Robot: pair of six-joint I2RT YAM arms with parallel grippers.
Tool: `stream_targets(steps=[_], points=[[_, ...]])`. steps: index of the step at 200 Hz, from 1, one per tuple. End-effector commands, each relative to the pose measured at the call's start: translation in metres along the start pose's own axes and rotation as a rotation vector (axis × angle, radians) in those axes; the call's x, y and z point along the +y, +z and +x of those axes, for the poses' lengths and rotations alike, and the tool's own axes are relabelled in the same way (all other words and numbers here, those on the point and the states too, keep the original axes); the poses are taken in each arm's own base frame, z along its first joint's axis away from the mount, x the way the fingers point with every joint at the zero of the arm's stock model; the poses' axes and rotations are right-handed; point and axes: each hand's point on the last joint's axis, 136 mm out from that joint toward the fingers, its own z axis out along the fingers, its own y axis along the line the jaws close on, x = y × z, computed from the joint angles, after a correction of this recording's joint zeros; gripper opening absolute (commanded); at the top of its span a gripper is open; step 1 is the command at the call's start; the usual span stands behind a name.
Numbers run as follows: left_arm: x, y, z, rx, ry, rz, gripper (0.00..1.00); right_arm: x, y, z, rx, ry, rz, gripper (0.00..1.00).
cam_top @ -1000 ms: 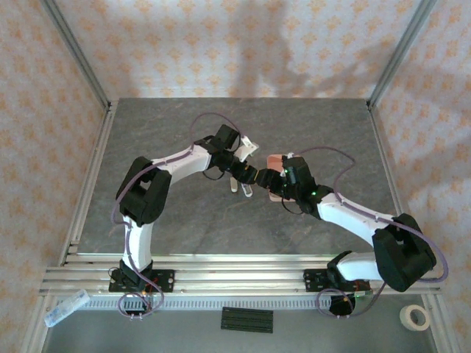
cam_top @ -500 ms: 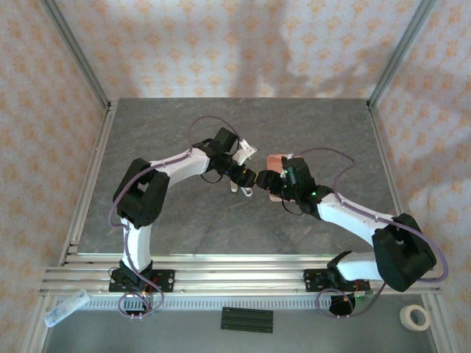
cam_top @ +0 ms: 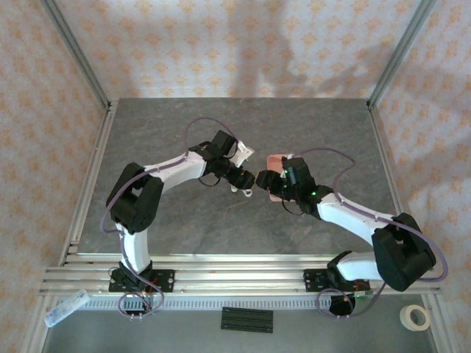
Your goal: Load the staples into the stapler
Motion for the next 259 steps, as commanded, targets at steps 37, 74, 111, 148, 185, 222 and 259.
stream_targets(steps=[37,74,111,148,185,222,259], points=[[0.009,-0.058,-0.024,-0.263,-0.154,-0.134,0.65,0.003,0.011,-0.016,-0.038,0.005,0.009,0.59],[0.034,-0.075,-0.004,-0.308,-0.250,-0.215,0.65,0.008,0.020,-0.015,-0.014,0.013,-0.012,0.58],[0.049,-0.083,0.014,-0.319,-0.316,-0.285,0.65,0.011,0.028,-0.015,0.005,0.020,-0.022,0.57],[0.060,-0.087,0.026,-0.342,-0.373,-0.325,0.64,0.012,0.037,-0.013,0.037,0.027,-0.022,0.55],[0.064,-0.087,0.029,-0.345,-0.387,-0.337,0.64,0.008,0.046,-0.008,0.066,0.040,-0.009,0.53],[0.066,-0.087,0.031,-0.342,-0.390,-0.345,0.64,0.003,0.053,-0.002,0.093,0.051,0.003,0.52],[0.066,-0.086,0.032,-0.337,-0.391,-0.343,0.64,0.002,0.058,0.003,0.116,0.053,0.002,0.47]])
